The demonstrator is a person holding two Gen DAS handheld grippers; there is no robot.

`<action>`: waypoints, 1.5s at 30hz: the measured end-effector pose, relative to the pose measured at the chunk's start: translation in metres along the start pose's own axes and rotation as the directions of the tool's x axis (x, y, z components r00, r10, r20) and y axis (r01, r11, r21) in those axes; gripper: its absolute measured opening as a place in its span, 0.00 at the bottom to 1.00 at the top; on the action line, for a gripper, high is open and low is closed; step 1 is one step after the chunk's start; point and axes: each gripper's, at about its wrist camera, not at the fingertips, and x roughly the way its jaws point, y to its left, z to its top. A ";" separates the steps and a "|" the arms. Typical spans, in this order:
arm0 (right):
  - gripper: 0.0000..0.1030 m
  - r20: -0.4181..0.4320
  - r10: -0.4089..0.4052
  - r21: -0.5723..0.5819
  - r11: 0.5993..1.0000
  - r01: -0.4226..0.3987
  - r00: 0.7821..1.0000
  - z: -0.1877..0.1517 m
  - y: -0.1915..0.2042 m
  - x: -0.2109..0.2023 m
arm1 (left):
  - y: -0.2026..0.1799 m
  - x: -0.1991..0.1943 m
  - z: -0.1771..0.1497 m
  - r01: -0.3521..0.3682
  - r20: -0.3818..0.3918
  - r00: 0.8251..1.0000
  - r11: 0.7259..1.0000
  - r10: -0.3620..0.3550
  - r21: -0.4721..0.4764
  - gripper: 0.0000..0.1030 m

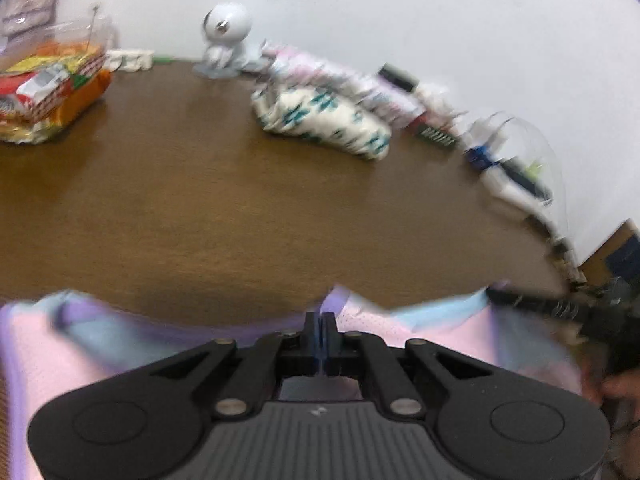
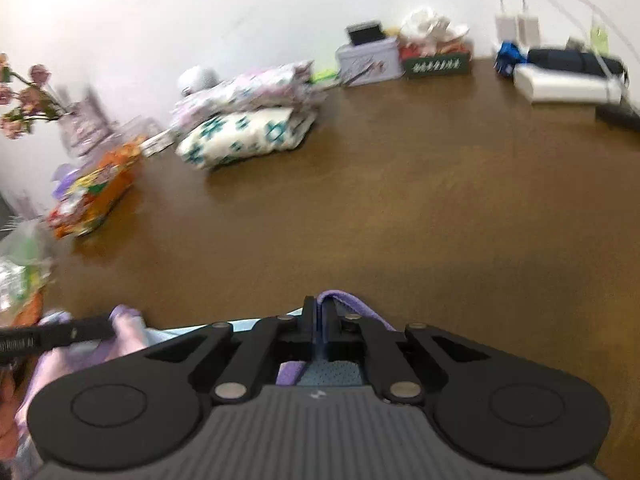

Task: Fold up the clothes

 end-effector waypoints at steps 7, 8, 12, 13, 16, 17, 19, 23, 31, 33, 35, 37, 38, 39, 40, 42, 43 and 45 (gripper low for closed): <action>0.45 -0.014 0.072 0.003 0.997 -0.072 0.997 -0.004 -0.014 -0.047 | 0.011 -0.039 -0.033 -0.070 0.037 0.997 0.997 0.069 0.021 0.23; 0.45 -0.018 0.093 -0.030 0.995 -0.093 0.996 -0.012 -0.012 -0.061 | 0.008 -0.049 -0.039 -0.041 0.038 0.998 0.998 0.040 0.037 0.23; 0.42 -0.118 0.159 -0.159 0.971 -0.176 0.980 -0.065 0.010 -0.095 | -0.023 -0.062 -0.061 0.102 -0.007 0.995 0.991 -0.102 0.088 0.39; 0.40 -0.134 0.160 -0.179 0.967 -0.183 0.978 -0.078 0.016 -0.100 | -0.034 -0.059 -0.065 0.087 -0.008 0.996 0.989 -0.087 0.121 0.38; 0.30 -0.139 0.139 -0.246 0.954 -0.170 0.981 -0.106 0.032 -0.108 | -0.054 -0.050 -0.074 0.022 -0.004 1.000 0.980 -0.021 0.196 0.11; 0.27 -0.131 0.123 -0.267 0.951 -0.155 0.984 -0.112 0.035 -0.110 | -0.050 -0.052 -0.077 0.026 -0.001 1.000 0.985 -0.026 0.171 0.00; 0.09 -0.114 0.087 -0.306 0.945 -0.118 0.990 -0.121 0.040 -0.115 | -0.041 -0.058 -0.083 0.042 0.008 0.999 0.993 -0.043 0.111 0.00; 0.09 -0.121 0.070 -0.299 0.949 -0.103 0.990 -0.124 0.038 -0.121 | -0.027 -0.069 -0.090 0.092 0.005 0.996 0.995 -0.093 0.038 0.05; 0.15 -0.105 0.076 -0.328 0.939 -0.107 0.992 -0.132 0.044 -0.123 | -0.064 -0.022 -0.031 0.039 -0.019 0.999 0.996 -0.037 0.084 0.36; 0.15 -0.098 0.081 -0.328 0.938 -0.109 0.992 -0.135 0.045 -0.125 | -0.051 -0.021 -0.036 0.058 -0.009 0.998 0.998 -0.058 -0.006 0.00; 0.15 -0.094 0.088 -0.327 0.938 -0.114 0.992 -0.137 0.044 -0.127 | -0.038 -0.020 -0.042 0.079 0.006 0.997 0.992 -0.079 -0.099 0.00; 0.15 -0.092 0.095 -0.326 0.938 -0.120 0.991 -0.138 0.043 -0.128 | -0.019 -0.033 -0.053 0.103 0.067 0.994 0.970 -0.090 -0.220 0.00; 0.15 -0.092 0.099 -0.326 0.937 -0.124 0.991 -0.138 0.042 -0.128 | -0.008 -0.038 -0.059 0.109 0.092 0.992 0.955 -0.086 -0.277 0.00; 0.15 -0.093 0.103 -0.326 0.937 -0.128 0.990 -0.138 0.041 -0.128 | 0.002 -0.044 -0.064 0.115 0.116 0.990 0.936 -0.080 -0.333 0.00; 0.15 -0.093 0.108 -0.326 0.936 -0.133 0.990 -0.137 0.040 -0.128 | 0.008 -0.045 -0.067 0.098 0.120 0.991 0.929 -0.058 -0.356 0.00; 0.15 -0.093 0.117 -0.323 0.936 -0.141 0.989 -0.137 0.039 -0.128 | 0.017 -0.043 -0.068 0.069 0.108 0.994 0.915 -0.028 -0.397 0.05; 0.15 -0.093 0.119 -0.322 0.936 -0.143 0.989 -0.137 0.038 -0.128 | 0.015 -0.042 -0.066 0.079 0.103 0.994 0.917 -0.041 -0.391 0.15; 0.15 -0.092 0.121 -0.322 0.936 -0.144 0.988 -0.137 0.036 -0.128 | 0.008 -0.042 -0.060 0.102 0.099 0.992 0.930 -0.072 -0.353 0.46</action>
